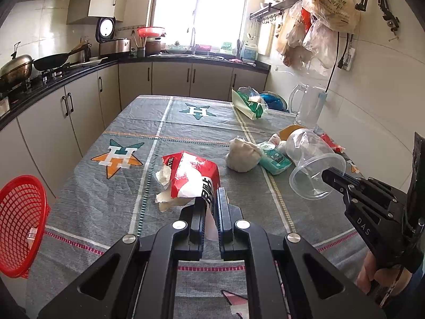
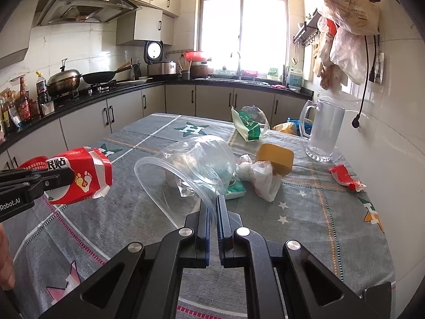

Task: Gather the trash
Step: 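Lift the cup and snack bag off the table with both tools, then carry the cup and snack bag to the red basket and open both tools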

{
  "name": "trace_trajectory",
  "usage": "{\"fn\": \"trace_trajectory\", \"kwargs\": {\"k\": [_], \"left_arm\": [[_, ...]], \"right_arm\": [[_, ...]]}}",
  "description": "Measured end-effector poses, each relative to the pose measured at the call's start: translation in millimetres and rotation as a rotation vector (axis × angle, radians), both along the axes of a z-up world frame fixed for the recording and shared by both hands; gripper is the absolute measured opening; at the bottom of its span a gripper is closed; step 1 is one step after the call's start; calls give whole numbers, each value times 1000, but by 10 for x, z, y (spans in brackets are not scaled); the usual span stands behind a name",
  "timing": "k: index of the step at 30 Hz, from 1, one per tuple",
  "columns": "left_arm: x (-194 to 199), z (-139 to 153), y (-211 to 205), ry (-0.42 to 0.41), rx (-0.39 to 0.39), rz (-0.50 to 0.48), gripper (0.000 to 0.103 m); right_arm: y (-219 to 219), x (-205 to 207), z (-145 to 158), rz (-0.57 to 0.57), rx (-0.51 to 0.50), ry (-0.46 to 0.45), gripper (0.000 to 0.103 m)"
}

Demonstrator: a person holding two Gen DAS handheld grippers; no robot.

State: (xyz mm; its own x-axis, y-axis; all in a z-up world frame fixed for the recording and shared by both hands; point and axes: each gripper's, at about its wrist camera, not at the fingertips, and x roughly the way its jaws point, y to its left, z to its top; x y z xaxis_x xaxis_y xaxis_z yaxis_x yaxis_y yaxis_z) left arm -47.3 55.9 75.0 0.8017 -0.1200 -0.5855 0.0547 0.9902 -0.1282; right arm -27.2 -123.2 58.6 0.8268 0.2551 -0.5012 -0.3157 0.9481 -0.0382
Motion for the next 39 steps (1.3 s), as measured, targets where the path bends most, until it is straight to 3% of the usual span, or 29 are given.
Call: {"fn": "trace_trajectory", "kwargs": {"k": [6, 9, 17, 21, 27, 32, 39], "left_arm": [[-16, 6, 37, -1, -3, 8, 7], [-32, 19, 65, -4, -6, 12, 7], [-108, 101, 123, -33, -13, 23, 7], [-147, 128, 179, -43, -17, 30, 8], [-256, 195, 384, -61, -35, 66, 8], [-432, 260, 767, -82, -61, 134, 8], [-717, 278, 1556, -105, -103, 276, 8]], "right_arm": [[15, -24, 9, 20, 3, -8, 6], [-88, -41, 78, 50, 85, -4, 6], [-426, -17, 199, -87, 198, -47, 6], [-503, 26, 191, -109, 233, -23, 6], [-369, 103, 124, -39, 209, 33, 6], [-196, 164, 24, 54, 269, 159, 6], [589, -24, 118, 266, 314, 296, 6]]}}
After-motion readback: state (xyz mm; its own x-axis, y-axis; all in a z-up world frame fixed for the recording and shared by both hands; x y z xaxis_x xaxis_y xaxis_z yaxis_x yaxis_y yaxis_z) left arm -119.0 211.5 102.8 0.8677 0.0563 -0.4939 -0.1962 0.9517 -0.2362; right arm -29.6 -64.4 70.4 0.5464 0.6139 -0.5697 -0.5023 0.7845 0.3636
